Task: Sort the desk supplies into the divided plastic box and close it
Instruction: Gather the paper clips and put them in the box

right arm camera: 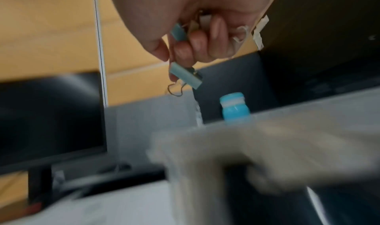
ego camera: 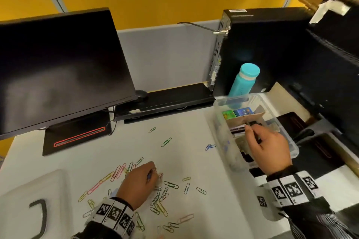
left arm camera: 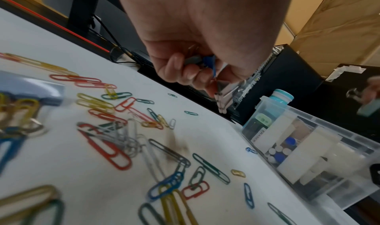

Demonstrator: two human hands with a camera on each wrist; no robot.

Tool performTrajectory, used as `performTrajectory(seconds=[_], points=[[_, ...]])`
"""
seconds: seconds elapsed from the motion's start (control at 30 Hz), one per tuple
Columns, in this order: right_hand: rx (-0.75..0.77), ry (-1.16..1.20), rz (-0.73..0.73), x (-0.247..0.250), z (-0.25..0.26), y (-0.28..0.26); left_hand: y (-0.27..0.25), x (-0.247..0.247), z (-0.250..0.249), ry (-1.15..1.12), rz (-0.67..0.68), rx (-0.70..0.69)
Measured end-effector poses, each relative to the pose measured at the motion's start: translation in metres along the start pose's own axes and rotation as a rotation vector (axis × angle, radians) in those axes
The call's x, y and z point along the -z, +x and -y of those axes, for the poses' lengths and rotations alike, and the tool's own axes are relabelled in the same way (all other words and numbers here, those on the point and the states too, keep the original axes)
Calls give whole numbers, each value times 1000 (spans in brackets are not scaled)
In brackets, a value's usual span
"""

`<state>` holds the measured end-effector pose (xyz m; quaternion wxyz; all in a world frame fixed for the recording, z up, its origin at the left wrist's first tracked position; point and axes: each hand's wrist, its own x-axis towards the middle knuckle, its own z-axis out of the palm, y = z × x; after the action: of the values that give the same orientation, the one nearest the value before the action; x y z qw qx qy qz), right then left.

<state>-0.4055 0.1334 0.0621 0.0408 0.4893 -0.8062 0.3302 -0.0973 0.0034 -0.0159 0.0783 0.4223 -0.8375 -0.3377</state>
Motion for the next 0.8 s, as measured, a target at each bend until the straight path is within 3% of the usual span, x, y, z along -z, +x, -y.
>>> performTrajectory(seconds=[0.17, 0.27, 0.53, 0.67, 0.8], points=[[52, -2, 236, -36, -43, -19, 1, -14, -20, -12, 13, -34], [18, -20, 284, -36, -44, -25, -1, -20, -30, -13, 31, -40], [-33, 78, 137, -8, -70, -29, 8, -27, -75, -16, 53, -112], [-181, -157, 58, -6, -94, -32, 39, -31, -143, 101, 9, -294], [-252, -139, 91, -12, -101, -38, 79, -59, -208, 286, 40, -480]])
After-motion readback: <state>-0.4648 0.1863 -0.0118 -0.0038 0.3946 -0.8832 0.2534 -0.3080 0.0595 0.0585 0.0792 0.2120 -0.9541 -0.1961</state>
